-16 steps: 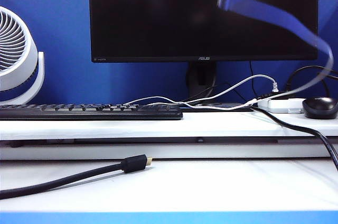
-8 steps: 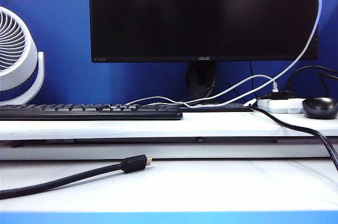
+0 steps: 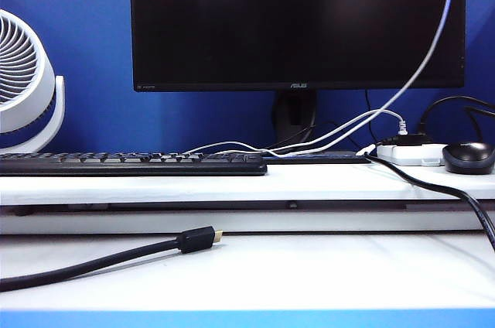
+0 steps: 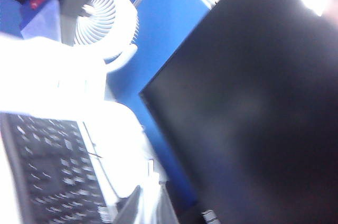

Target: Pick up the Type-C charging cable and the charging base, insert one end of the Type-C charger into the corresponding slot on the base, and finally place the plugged-in charger back on the table.

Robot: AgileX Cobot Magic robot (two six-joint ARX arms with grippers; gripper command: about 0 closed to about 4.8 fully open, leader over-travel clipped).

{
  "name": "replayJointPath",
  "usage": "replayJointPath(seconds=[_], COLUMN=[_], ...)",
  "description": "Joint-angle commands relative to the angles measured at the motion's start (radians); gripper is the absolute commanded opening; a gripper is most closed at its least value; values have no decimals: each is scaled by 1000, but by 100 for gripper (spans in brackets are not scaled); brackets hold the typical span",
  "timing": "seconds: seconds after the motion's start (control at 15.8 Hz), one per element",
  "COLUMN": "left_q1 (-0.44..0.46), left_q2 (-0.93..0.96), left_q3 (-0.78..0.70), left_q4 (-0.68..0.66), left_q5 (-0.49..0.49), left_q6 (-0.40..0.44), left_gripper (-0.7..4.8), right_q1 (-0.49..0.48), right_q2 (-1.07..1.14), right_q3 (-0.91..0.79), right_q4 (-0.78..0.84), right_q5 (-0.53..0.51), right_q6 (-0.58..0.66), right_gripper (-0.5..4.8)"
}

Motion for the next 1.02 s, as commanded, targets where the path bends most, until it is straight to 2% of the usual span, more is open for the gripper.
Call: replayJointPath(seconds=[0.06,0.19,0.44,0.51,0.63,0.76,0.83,1.02], left_q1=[1,0,1,1,0,1,0,0], left_q2=[2,2,2,2,2,2,2,2], left_q3=[6,6,6,6,6,6,6,6], left_q4=[-2,-2,2,6,13,13,12,12], left_q5=[57,80,78,78,78,78,78,79], left_q6=[-42,-45,-45,-45,-45,-64,-64,-113], left_gripper=[268,268,268,268,268,268,268,268], right_q1=[35,38,37,37,37,37,37,37], right_q2=[-2,-2,-2,-2,-2,-2,-2,-1], right_q3=[2,2,2,2,1,1,1,1], right_q4=[14,13,17,7,-82,-156,-175,-106], right_q5=[55,87,89,80,64,64,61,48], right_q6=[-255,-344,-347,-336,-240,-230,-246,-426], right_gripper=[-1,-1,-1,-1,-1,-1,-1,-1])
